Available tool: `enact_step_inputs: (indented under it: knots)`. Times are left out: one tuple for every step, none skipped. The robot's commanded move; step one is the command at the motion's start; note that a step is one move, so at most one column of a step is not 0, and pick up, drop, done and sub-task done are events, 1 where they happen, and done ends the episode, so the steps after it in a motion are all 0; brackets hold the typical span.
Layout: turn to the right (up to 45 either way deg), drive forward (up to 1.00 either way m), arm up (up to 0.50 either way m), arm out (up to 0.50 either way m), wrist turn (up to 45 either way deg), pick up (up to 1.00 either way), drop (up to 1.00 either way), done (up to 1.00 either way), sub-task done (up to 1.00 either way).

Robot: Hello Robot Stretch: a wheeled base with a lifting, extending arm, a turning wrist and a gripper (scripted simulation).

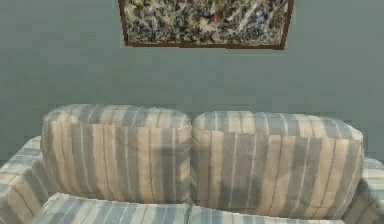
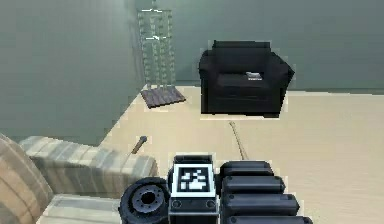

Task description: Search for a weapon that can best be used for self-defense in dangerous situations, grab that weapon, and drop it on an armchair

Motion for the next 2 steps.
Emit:
enact_step_inputs:
  knots:
    - [-30.0, 0.0, 0.0, 0.0, 0.0, 0.0, 0.0, 0.0, 0.0]
    - [-45.0, 0.0, 0.0, 0.0, 0.0, 0.0, 0.0, 0.0, 0.0]
